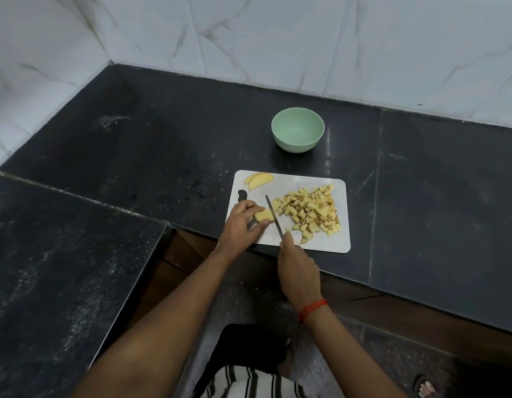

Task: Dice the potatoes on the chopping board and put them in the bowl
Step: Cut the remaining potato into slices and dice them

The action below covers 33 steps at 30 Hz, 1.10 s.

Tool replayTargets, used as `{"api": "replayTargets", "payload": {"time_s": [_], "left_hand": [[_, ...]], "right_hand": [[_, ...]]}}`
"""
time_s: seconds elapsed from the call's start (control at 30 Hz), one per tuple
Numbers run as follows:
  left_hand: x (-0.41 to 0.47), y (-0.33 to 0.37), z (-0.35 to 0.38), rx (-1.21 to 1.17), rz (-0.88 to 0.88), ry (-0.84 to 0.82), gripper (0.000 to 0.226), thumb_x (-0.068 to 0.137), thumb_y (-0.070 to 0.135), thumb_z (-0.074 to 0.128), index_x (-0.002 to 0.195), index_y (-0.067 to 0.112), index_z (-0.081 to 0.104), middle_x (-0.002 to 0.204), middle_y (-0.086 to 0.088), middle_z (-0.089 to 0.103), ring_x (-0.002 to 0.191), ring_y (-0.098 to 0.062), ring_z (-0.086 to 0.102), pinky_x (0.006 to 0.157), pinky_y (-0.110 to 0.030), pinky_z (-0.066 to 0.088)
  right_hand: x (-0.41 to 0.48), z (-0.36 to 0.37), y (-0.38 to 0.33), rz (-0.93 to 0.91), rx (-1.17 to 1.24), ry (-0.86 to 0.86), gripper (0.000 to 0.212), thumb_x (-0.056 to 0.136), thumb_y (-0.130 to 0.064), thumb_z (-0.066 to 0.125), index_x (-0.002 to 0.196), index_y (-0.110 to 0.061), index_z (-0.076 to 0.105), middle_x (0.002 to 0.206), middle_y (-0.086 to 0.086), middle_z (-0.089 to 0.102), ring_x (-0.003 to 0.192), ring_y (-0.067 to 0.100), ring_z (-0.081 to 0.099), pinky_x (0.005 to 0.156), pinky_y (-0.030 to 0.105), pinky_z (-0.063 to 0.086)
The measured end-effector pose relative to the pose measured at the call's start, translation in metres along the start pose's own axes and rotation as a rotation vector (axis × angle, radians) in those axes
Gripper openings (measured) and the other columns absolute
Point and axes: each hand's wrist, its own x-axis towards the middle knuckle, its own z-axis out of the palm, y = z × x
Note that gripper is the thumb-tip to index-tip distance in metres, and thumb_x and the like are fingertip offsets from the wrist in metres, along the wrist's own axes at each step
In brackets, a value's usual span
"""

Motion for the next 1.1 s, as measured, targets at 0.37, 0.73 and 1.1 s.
{"api": "replayTargets", "payload": {"time_s": [0.37,0.73,1.1], "left_hand": [[0.001,0.0,0.0,0.012,0.009,-0.008,0.04,0.091,0.035,0.074,0.124,0.012,0.072,0.115,0.002,0.055,0.11,-0.01,0.048,0.093,-0.007,0.037],[0.003,0.001,0.005,0.008,-0.015,0.015,0.039,0.09,0.036,0.075,0.122,0.014,0.073,0.112,0.003,0.059,0.107,-0.011,0.049,0.089,-0.013,0.039],[0.007,0.001,0.011,0.023,-0.098,0.09,0.037,0.092,0.031,0.074,0.122,0.01,0.073,0.114,0.002,0.057,0.109,-0.009,0.047,0.093,-0.012,0.038]], "right_hand": [[0.015,0.01,-0.006,-0.004,0.054,-0.006,0.018,0.106,-0.02,0.034,0.124,-0.018,0.036,0.085,0.007,0.062,0.071,0.036,0.063,0.055,0.039,0.04],[0.044,0.013,-0.016,0.026,0.169,-0.008,0.031,0.104,-0.016,0.036,0.135,-0.018,0.033,0.084,0.01,0.065,0.073,0.034,0.063,0.056,0.034,0.038],[-0.03,0.006,0.013,-0.002,-0.21,-0.04,0.036,0.08,-0.014,0.076,0.109,-0.015,0.055,0.062,0.0,0.058,0.038,0.02,0.056,0.038,0.026,0.021]]}}
